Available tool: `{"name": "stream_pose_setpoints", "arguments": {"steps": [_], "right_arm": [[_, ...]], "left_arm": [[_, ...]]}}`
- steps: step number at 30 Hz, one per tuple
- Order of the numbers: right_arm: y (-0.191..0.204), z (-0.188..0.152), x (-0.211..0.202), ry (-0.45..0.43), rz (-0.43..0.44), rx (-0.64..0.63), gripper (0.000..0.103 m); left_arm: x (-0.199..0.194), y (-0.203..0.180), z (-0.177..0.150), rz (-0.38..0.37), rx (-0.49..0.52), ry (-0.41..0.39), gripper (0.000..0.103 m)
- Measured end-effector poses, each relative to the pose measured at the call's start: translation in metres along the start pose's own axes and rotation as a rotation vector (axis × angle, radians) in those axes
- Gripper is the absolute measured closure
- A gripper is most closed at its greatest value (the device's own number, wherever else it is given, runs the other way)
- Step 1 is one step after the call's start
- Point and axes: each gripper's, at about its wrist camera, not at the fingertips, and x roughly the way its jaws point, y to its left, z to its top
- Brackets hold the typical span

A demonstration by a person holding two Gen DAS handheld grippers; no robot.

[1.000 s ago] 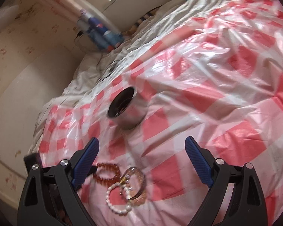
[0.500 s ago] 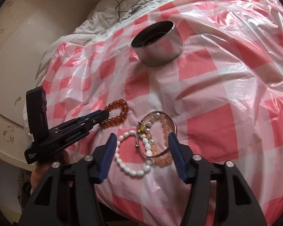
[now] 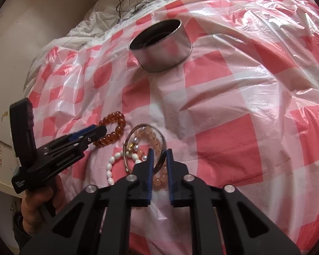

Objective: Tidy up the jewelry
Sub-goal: 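Close left tool on amber bead bracelet while right grasps silver bangle, then carry the amber bracelet over the tin and open the left tool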

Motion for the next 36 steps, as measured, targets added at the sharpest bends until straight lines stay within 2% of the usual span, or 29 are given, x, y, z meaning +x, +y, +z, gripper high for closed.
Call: {"name": "stream_pose_setpoints", "arguments": {"steps": [5,7,9,15,21,27,30,36], "right_arm": [[-0.003,0.000,-0.014,-0.069,0.043,0.016,0.095],[-0.005,0.000,-0.021,-0.099,0.075,0.026,0.095],[-0.009,0.000,-0.028,-0.128,0.112,0.041,0.095],[-0.021,0.001,-0.039,-0.179,0.186,0.102,0.095],[-0.025,0.005,-0.035,-0.191,0.198,0.126,0.095],[-0.043,0.012,-0.033,-0.229,0.274,0.209,0.095],[-0.053,0.015,-0.031,-0.246,0.325,0.253,0.095],[-0.056,0.018,-0.035,-0.274,0.351,0.267,0.095]], "left_arm": [[-0.014,0.008,0.002,-0.074,-0.061,-0.060,0.093],[-0.026,0.012,0.004,-0.132,-0.089,-0.110,0.093],[-0.036,0.013,0.005,-0.156,-0.097,-0.159,0.093],[-0.043,0.016,0.008,-0.206,-0.125,-0.195,0.093],[-0.055,0.003,0.009,-0.228,-0.086,-0.249,0.093],[-0.064,-0.026,0.013,-0.172,-0.004,-0.305,0.093],[-0.072,-0.044,0.016,-0.179,0.041,-0.349,0.093],[-0.080,-0.067,0.029,-0.220,0.069,-0.392,0.093]]}}
